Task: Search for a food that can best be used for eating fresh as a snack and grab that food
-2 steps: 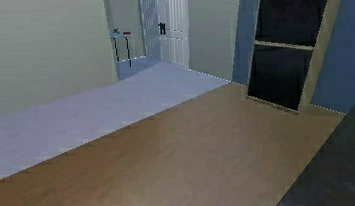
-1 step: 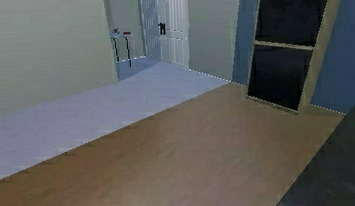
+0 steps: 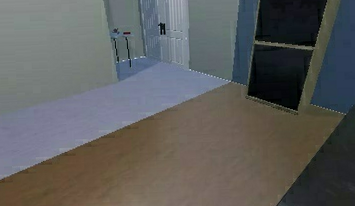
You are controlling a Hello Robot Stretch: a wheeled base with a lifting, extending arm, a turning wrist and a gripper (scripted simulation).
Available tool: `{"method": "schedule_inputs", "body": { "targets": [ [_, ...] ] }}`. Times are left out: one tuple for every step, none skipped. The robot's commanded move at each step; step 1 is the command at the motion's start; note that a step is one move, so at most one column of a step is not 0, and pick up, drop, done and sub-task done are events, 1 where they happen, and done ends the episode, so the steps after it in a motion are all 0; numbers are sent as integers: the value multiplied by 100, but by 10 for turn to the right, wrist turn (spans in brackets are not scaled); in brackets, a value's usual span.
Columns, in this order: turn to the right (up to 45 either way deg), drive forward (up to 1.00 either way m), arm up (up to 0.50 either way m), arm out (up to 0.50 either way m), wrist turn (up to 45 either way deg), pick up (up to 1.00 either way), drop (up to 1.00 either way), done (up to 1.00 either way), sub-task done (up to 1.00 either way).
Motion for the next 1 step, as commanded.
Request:
{"method": "schedule_inputs", "body": {
  "targets": [
    [0, 0, 0, 0, 450, 0, 0, 0, 0]
  ]
}}
